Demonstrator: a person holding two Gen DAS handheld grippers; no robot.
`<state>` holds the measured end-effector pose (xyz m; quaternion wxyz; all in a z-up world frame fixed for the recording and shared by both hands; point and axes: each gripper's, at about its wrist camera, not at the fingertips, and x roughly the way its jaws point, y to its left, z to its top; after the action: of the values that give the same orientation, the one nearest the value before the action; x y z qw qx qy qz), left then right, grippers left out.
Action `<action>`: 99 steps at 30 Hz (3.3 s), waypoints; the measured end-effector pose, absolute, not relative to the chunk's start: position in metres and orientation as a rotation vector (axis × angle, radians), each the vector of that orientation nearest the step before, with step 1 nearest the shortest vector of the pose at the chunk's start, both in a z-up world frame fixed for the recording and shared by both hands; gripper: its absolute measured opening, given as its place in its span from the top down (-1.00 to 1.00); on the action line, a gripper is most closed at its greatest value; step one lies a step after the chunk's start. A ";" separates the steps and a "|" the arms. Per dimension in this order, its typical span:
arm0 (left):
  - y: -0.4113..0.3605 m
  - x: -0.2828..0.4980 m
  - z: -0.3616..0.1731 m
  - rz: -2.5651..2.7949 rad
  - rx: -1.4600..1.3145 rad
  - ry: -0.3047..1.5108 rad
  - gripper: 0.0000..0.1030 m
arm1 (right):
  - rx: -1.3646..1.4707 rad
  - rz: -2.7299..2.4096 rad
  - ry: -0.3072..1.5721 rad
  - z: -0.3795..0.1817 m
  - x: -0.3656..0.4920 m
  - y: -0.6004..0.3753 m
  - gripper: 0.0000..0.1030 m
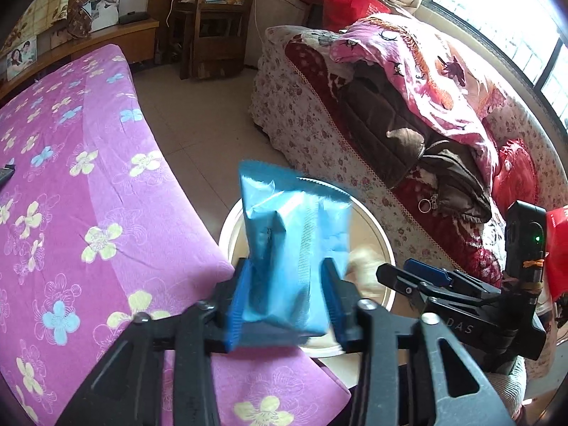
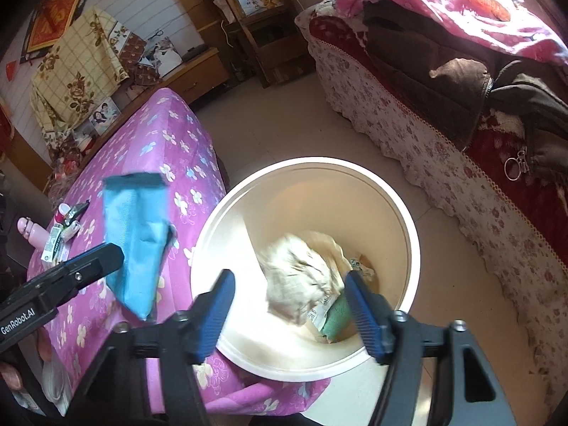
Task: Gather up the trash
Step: 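Carry the blue pack and beige paper to the white bin and open both tools, then move both open tools back over the table toward the remaining trash, then grasp the green cracker bag with the right tool while the left tool grasps the rainbow medicine box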
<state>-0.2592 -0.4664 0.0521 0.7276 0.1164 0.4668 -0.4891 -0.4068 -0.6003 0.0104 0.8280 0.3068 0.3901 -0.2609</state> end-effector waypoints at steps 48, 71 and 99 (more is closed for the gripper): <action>-0.283 -0.172 0.065 -0.755 0.113 0.972 -0.19 | 0.463 -0.291 0.859 0.042 -0.286 -0.471 -0.33; -0.085 0.041 0.050 -0.208 0.013 0.964 -0.19 | 0.370 0.024 0.906 0.048 -0.085 -0.359 -0.33; -0.077 -0.017 0.042 -0.544 -0.030 1.096 -0.39 | 0.439 -0.069 0.984 0.012 0.068 -0.365 0.28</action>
<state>-0.0169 -0.0774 0.0417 0.8187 -0.0142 0.5142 -0.2552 0.0678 -0.3654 0.0124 0.8578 0.2088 0.4684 -0.0327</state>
